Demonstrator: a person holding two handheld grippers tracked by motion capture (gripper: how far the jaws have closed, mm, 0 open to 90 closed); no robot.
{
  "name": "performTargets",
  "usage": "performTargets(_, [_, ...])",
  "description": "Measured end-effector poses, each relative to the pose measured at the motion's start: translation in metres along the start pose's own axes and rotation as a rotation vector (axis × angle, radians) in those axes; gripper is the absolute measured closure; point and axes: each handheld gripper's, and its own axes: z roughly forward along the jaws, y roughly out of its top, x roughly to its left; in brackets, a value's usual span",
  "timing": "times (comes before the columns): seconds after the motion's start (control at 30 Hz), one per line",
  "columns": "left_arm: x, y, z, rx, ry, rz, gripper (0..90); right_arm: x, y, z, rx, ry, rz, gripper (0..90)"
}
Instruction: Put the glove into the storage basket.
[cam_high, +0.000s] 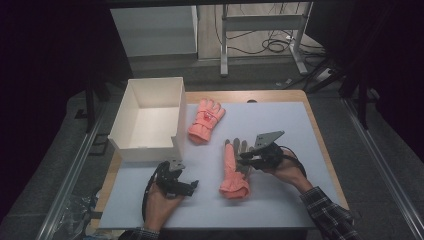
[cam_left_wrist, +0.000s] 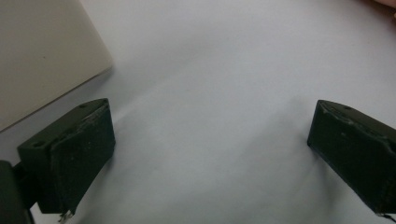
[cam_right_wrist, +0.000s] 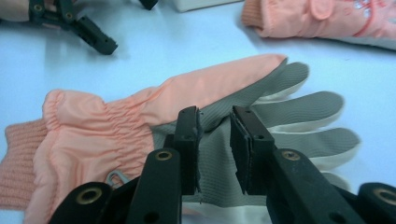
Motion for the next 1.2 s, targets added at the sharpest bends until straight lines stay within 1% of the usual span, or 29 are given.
performTargets(0.07, [0.0,0.0,0.0,0.0,0.0,0.002,0.6,0.0,0.001,-0.001,-0.003,-0.009,0.006,70.0])
performTargets(0.1, [0.0,0.0,0.0,0.0,0.0,0.001,0.6,-0.002,0.003,-0.003,-0.008,-0.027,0.02,68.3])
performTargets(0.13, [0.0,0.0,0.0,0.0,0.0,0.001,0.6,-0.003,0.004,-0.003,-0.009,-0.034,0.025,67.4])
performTargets(0.23, [0.0,0.0,0.0,0.0,0.0,0.0,0.6,-0.008,0.008,-0.002,-0.009,-0.067,0.075,65.1])
performTargets(0.3, [0.0,0.0,0.0,0.0,0.0,-0.001,0.6,-0.012,0.011,0.0,-0.017,-0.078,0.104,63.9])
performTargets(0.4, [0.0,0.0,0.0,-0.001,-0.001,-0.001,0.6,-0.019,0.019,0.002,-0.029,-0.067,0.149,62.9])
performTargets(0.47, [0.0,0.0,0.0,-0.001,0.0,-0.001,0.6,-0.023,0.026,0.005,-0.034,-0.074,0.175,61.3])
performTargets(0.57, [0.0,0.0,0.0,-0.001,0.0,-0.001,0.6,-0.03,0.038,0.012,-0.04,-0.102,0.183,59.6])
performTargets(0.6, [0.0,0.0,0.0,-0.001,0.0,0.0,0.6,-0.032,0.041,0.014,-0.041,-0.103,0.185,59.3])
performTargets(0.7, [0.0,0.0,0.0,-0.001,0.0,-0.001,0.6,-0.039,0.054,0.024,-0.033,-0.128,0.194,57.8])
performTargets(0.73, [0.0,0.0,0.0,-0.001,0.0,-0.001,0.6,-0.039,0.054,0.024,-0.033,-0.128,0.194,57.8])
performTargets(0.77, [0.0,0.0,0.0,-0.001,-0.001,0.0,0.6,-0.044,0.061,0.03,-0.035,-0.132,0.204,57.4])
performTargets(0.8, [0.0,0.0,0.0,-0.002,-0.001,0.0,0.6,-0.046,0.065,0.033,-0.036,-0.136,0.208,57.1])
performTargets(0.87, [0.0,0.0,0.0,-0.002,-0.001,0.0,0.6,-0.047,0.067,0.036,-0.035,-0.137,0.207,57.0])
performTargets(0.9, [0.0,0.0,0.0,-0.001,0.0,0.001,0.6,-0.052,0.074,0.043,-0.035,-0.144,0.211,57.0])
performTargets(0.93, [0.0,0.0,0.0,-0.001,0.0,0.001,0.6,-0.054,0.077,0.047,-0.036,-0.141,0.215,57.0])
performTargets(1.07, [0.0,0.0,0.0,-0.001,-0.001,0.0,0.6,-0.061,0.086,0.059,-0.027,-0.134,0.224,57.0])
performTargets(1.13, [0.0,0.0,0.0,0.0,0.0,0.001,0.6,-0.064,0.09,0.065,-0.019,-0.15,0.215,56.3])
performTargets(1.2, [0.0,0.0,0.0,0.0,0.0,0.0,0.6,-0.069,0.092,0.071,-0.018,-0.149,0.218,56.3])
